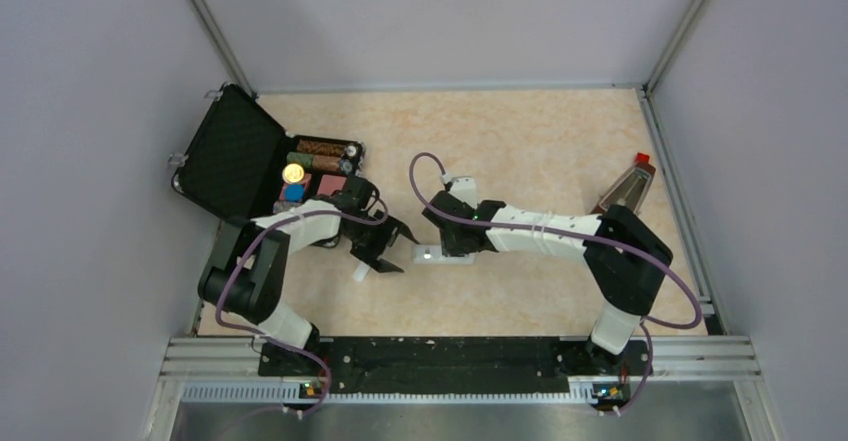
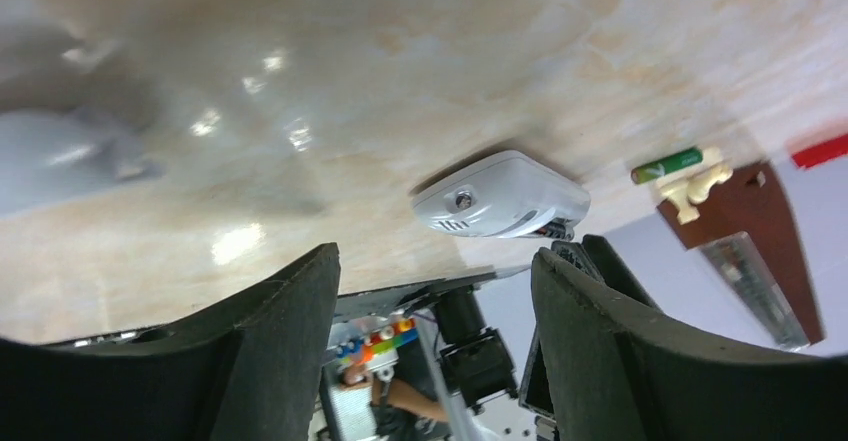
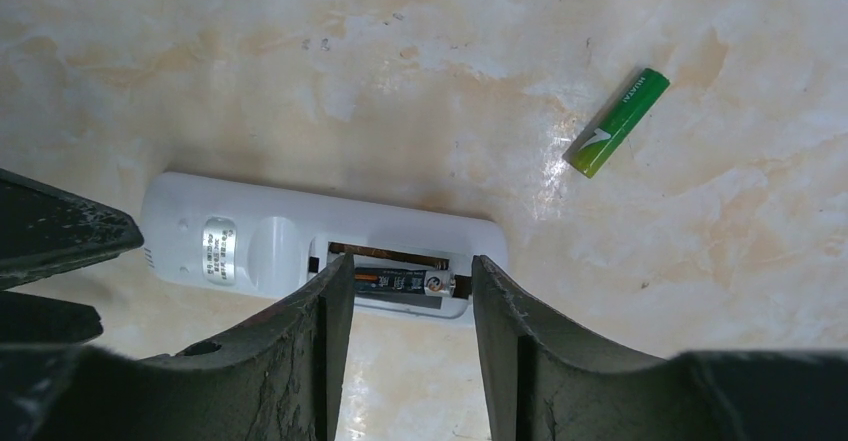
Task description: Load the batteries into the remote control
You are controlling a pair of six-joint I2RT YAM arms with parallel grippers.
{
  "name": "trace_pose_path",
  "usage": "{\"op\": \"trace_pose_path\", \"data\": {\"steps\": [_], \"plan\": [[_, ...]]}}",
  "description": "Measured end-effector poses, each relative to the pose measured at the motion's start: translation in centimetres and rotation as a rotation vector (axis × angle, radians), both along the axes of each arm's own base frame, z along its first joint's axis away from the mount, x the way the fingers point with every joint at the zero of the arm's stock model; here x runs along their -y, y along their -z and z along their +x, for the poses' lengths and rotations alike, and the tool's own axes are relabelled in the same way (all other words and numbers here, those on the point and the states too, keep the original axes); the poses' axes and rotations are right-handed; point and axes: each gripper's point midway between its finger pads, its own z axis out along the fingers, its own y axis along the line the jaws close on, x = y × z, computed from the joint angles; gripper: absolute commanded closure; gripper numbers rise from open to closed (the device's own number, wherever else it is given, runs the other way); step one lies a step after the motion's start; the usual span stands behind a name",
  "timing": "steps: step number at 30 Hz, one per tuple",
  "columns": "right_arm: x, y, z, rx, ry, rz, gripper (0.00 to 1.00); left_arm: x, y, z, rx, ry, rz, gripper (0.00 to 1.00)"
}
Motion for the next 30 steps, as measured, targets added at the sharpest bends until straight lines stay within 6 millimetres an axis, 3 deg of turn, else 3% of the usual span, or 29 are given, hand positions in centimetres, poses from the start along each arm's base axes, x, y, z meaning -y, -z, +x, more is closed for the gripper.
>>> {"op": "trace_pose_path", "data": {"steps": [8, 16, 30], "plan": [[0.0, 0.2, 0.1, 0.01, -0.004, 0.008, 0.55, -0.8, -0.5, 0.4, -0.086, -0.164, 0.069, 0.26], [0.2, 0.3, 0.0, 0.019, -0.009, 0.016, 0.56, 1.4, -1.1, 2.8, -0.085, -0.176, 0.077, 0.26], [-0.3, -0.7, 0.5, 0.046, -0.015, 0.054, 0.55, 2.0, 0.0, 1.3, -0.175, -0.186, 0.2, 0.26]]}}
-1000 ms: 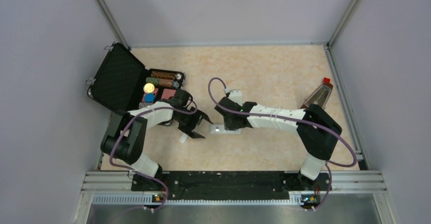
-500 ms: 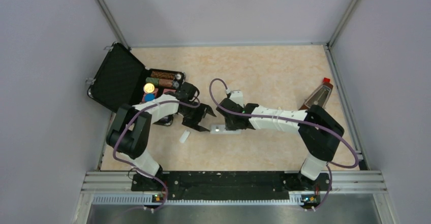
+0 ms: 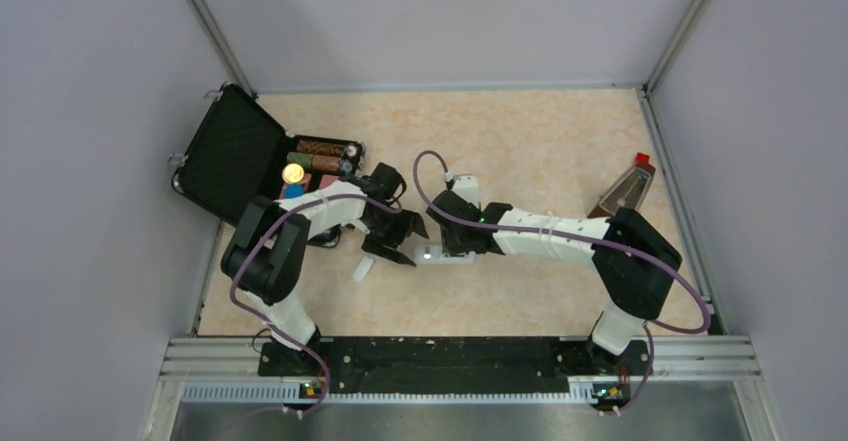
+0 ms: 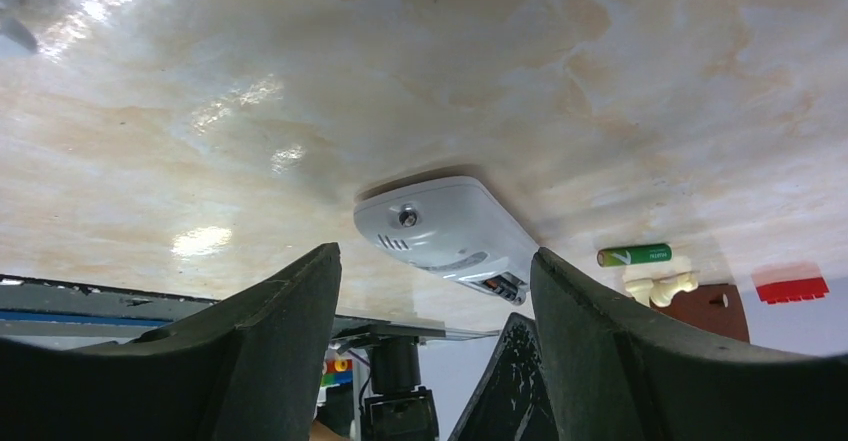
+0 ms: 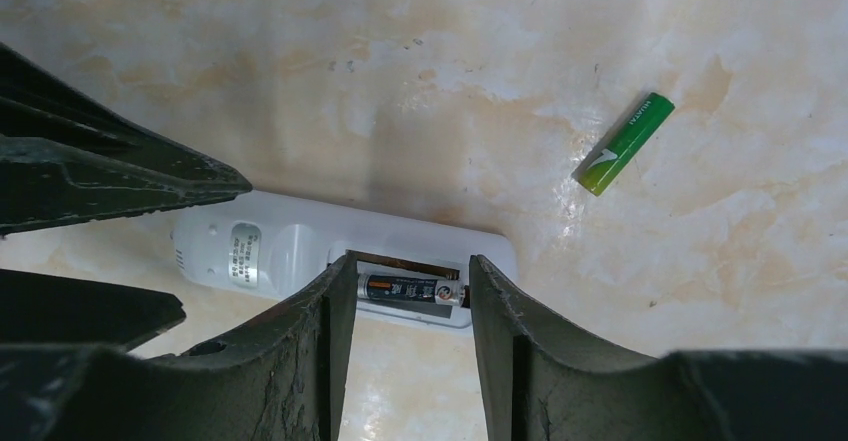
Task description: Load the batteries into the remote control
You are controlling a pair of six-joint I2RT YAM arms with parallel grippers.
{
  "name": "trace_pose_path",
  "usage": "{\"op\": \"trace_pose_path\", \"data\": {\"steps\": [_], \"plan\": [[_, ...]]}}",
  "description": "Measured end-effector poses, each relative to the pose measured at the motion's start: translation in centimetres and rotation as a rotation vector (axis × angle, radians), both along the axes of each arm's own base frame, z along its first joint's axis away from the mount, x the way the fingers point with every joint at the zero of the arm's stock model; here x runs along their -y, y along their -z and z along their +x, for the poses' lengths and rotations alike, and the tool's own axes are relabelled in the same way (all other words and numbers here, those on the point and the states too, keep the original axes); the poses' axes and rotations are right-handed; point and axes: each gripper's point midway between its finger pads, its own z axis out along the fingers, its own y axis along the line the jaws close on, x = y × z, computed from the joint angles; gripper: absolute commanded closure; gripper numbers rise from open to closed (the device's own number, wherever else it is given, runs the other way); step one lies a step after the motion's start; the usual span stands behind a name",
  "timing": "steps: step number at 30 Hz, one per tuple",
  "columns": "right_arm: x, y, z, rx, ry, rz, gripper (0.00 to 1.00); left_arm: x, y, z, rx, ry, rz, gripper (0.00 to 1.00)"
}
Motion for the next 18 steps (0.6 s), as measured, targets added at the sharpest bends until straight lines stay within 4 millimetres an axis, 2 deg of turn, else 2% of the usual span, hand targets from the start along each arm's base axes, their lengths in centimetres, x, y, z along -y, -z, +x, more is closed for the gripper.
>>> {"op": "trace_pose_path", "data": {"steps": [9, 18], "plan": [[0.2, 0.6, -0.3, -0.009, -0.012, -0.001, 0.56, 0.1, 1.6, -0.1, -0.046, -0.027, 0.035, 0.33], [0.0, 0.6, -0.4, -0.013, -0.023, 0.004, 0.62, 0.2, 1.8, -0.1, -0.05, -0.039, 0.036, 0.42]]}}
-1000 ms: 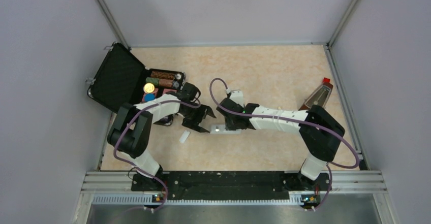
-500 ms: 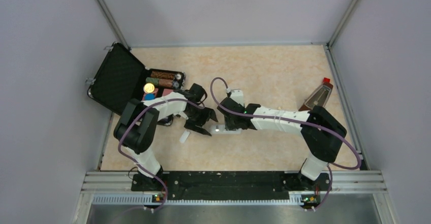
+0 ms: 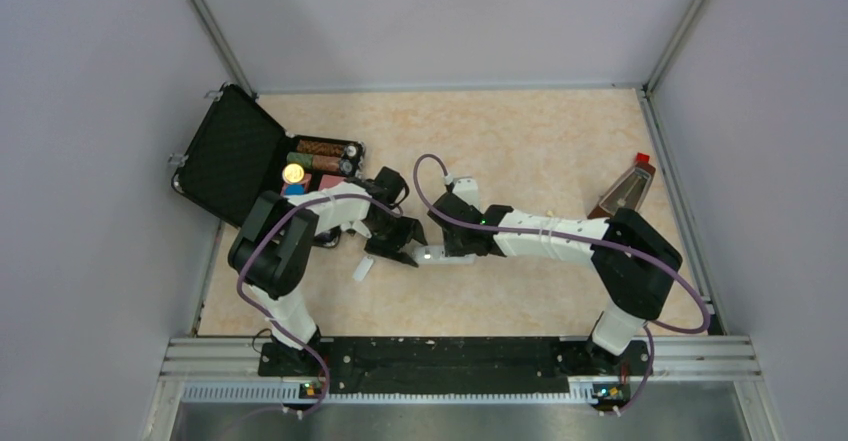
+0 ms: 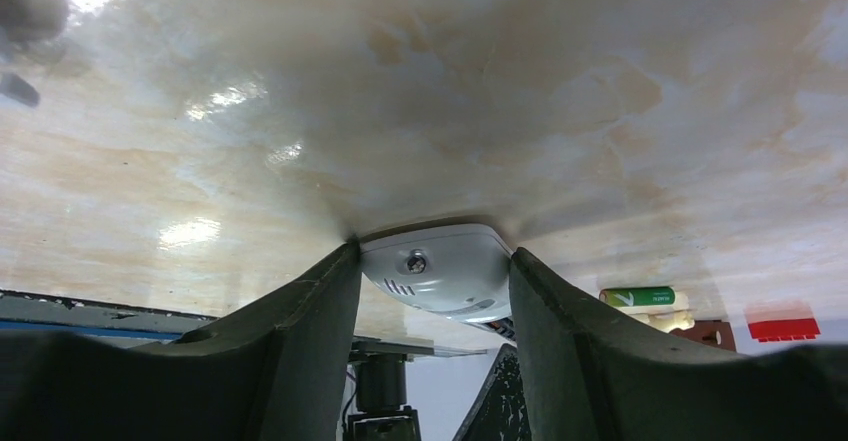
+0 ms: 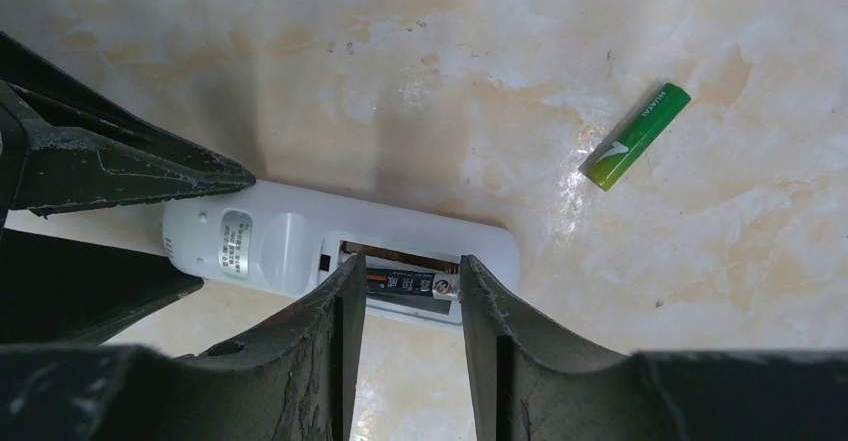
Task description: Load the batteries into the remote control
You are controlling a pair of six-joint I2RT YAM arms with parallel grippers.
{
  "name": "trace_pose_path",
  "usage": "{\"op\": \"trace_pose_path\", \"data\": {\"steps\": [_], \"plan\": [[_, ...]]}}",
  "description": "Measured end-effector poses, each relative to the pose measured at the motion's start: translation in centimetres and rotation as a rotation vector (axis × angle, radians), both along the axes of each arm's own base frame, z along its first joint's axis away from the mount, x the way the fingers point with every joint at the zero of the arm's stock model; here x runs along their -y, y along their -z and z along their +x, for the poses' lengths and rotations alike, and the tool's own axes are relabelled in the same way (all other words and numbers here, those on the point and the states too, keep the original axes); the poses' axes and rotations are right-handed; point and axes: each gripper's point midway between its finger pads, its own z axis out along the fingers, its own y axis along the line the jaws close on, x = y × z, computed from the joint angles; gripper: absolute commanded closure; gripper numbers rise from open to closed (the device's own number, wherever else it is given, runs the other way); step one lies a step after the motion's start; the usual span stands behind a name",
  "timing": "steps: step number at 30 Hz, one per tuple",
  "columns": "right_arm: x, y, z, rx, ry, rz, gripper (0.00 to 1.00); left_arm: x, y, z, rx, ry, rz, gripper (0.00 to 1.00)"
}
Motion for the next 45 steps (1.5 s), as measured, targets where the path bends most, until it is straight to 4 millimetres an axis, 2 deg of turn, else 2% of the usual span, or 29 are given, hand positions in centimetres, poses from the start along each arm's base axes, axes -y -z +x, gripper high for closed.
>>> {"op": "trace_pose_path", "data": {"steps": [19, 27, 45], "plan": [[0.7, 0.5, -0.7, -0.033, 0.007, -0.024, 0.62, 0.4, 0.2, -0.2, -0.019, -0.035, -0.029, 0.47], [0.8, 0.6, -0.9, -0.046, 0.016, -0.024, 0.72, 0.6, 0.2, -0.2, -0.025, -0.049, -0.047, 0.51], [1.1, 0.9, -2.0, -0.088, 0.042, -0.019, 0.81, 0.8, 0.2, -0.3, -0.021, -0.093, -0.088, 0.55]]}}
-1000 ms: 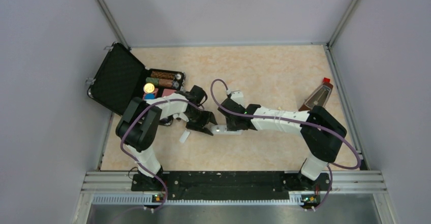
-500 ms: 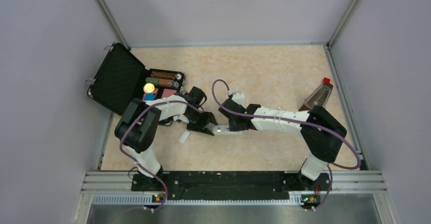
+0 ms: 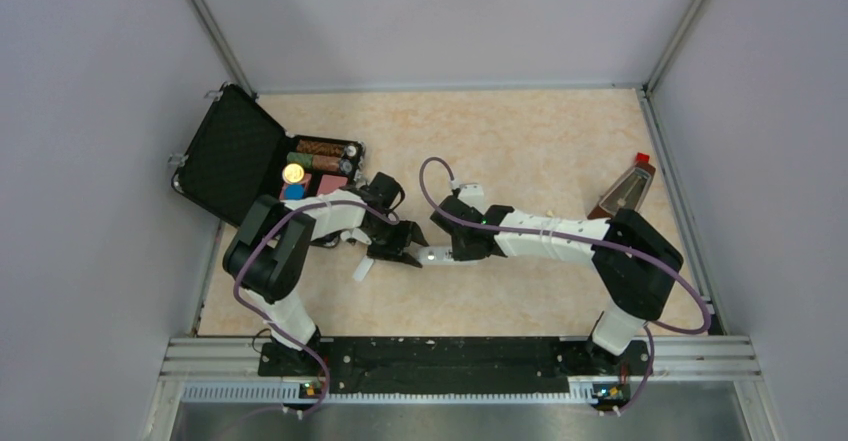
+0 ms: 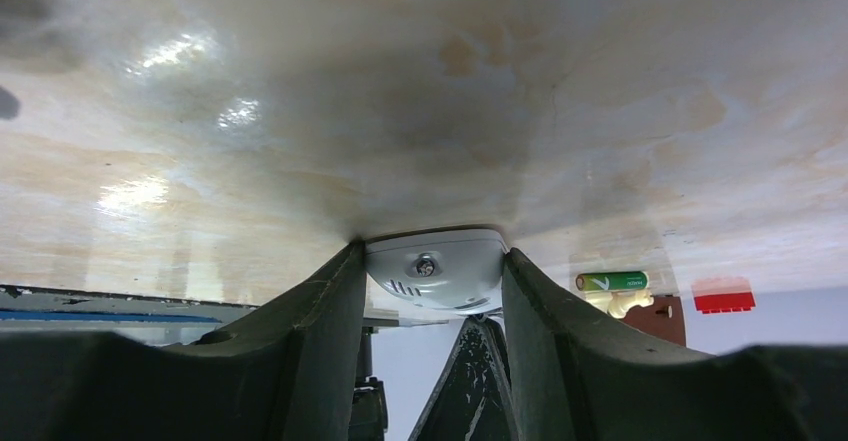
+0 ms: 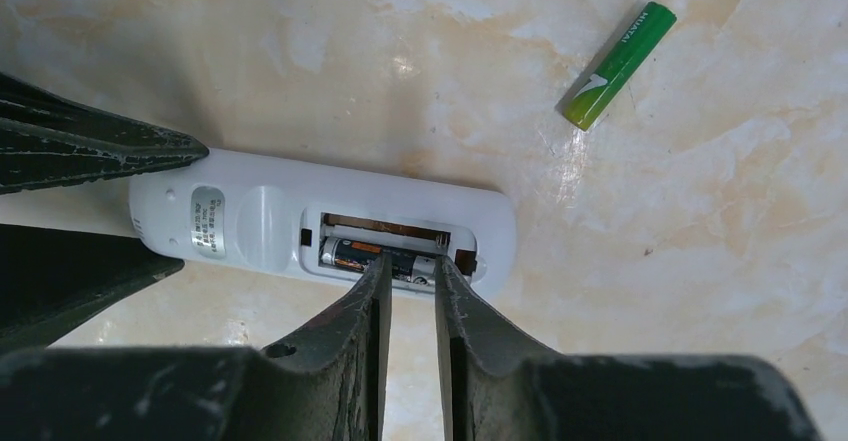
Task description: Load the batteries into the remote control
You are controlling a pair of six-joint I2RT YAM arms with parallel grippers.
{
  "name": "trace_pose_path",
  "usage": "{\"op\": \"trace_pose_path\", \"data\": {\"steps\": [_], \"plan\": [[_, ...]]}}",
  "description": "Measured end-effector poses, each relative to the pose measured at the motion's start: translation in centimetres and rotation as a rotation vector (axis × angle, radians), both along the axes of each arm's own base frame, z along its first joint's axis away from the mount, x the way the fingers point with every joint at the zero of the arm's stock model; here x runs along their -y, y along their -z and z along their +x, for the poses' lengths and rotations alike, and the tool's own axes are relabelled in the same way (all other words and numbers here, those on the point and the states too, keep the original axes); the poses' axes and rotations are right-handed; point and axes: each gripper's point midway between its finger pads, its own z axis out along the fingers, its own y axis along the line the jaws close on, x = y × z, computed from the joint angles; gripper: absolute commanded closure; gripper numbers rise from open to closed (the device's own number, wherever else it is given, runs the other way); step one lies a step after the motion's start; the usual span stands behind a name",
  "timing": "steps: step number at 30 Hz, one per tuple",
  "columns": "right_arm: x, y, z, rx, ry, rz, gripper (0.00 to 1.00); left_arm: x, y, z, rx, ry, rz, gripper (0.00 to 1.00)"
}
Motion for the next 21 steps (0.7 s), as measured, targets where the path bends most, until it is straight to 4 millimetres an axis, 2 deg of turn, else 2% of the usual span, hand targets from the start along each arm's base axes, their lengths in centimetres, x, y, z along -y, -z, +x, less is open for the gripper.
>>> {"op": "trace_pose_path", "data": {"steps": [14, 17, 21], "plan": [[0.23, 0.3, -0.15, -0.004, 0.0, -0.011, 0.9, 0.05, -0.01, -0.03, -0.002, -0.007, -0.022, 0.55], [0.31, 0.43, -0.11, 0.0, -0.004, -0.021, 0.89, 0.06, 0.01, -0.06, -0.004, -0.007, -0.024, 0.55], [0.29, 0.46, -0.09, 0.019, -0.015, -0.039, 0.82, 0.07, 0.01, -0.08, -0.003, -0.006, -0.027, 0.54]]}}
